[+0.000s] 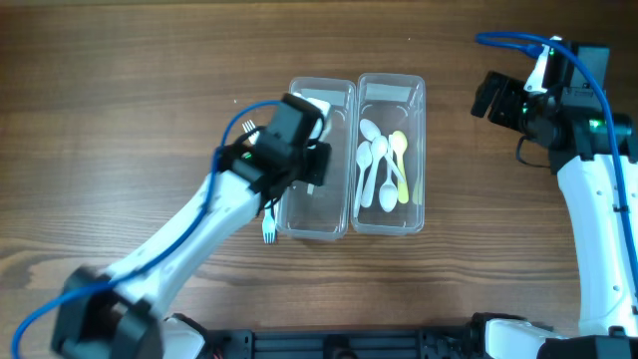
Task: Pack container
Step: 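Lift the white fork with the left gripper and drop it in the left container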
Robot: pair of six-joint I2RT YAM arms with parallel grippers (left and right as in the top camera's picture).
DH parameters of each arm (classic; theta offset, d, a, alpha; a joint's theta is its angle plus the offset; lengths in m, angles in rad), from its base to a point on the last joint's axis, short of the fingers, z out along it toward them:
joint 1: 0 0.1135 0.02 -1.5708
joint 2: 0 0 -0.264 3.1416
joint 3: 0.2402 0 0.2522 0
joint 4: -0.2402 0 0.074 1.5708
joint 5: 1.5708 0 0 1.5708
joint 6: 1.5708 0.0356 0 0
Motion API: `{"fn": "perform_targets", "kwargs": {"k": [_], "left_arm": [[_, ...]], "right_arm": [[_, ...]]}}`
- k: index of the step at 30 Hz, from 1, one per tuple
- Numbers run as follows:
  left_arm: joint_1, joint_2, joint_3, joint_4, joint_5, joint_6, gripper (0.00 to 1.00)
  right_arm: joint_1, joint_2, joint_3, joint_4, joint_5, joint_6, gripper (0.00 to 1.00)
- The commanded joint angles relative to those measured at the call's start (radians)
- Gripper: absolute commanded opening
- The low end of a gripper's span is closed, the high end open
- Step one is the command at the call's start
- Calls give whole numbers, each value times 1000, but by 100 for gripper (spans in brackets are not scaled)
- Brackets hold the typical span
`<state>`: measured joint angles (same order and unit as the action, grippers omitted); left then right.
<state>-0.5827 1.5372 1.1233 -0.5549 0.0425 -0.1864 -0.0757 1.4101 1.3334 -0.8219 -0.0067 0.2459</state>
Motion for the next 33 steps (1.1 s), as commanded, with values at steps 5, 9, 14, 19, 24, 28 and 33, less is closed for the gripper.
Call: {"fn": "perform_targets", "kwargs": {"k": [5, 9, 14, 19, 24, 28, 33], "left_arm": [[1, -40, 113, -52, -46, -57, 82], [72, -127, 138, -252, -265, -191, 81], [325, -40, 105, -404, -153, -336, 73], [379, 213, 65, -349, -116, -334, 66], [378, 387, 65, -256, -39, -320, 56], [378, 393, 58, -248, -39, -320, 52], [378, 394, -8, -215, -39, -320, 26]], "right_arm": [[-4, 0, 17, 5, 0, 16, 100], [-4, 0, 17, 5, 0, 16, 100], [-4, 0, 16, 5, 0, 16, 100], [-4, 0, 17, 5, 0, 17, 100], [-4, 0, 17, 5, 0, 16, 100], [-4, 0, 17, 5, 0, 16, 100], [-4, 0, 16, 5, 0, 16, 100]]}}
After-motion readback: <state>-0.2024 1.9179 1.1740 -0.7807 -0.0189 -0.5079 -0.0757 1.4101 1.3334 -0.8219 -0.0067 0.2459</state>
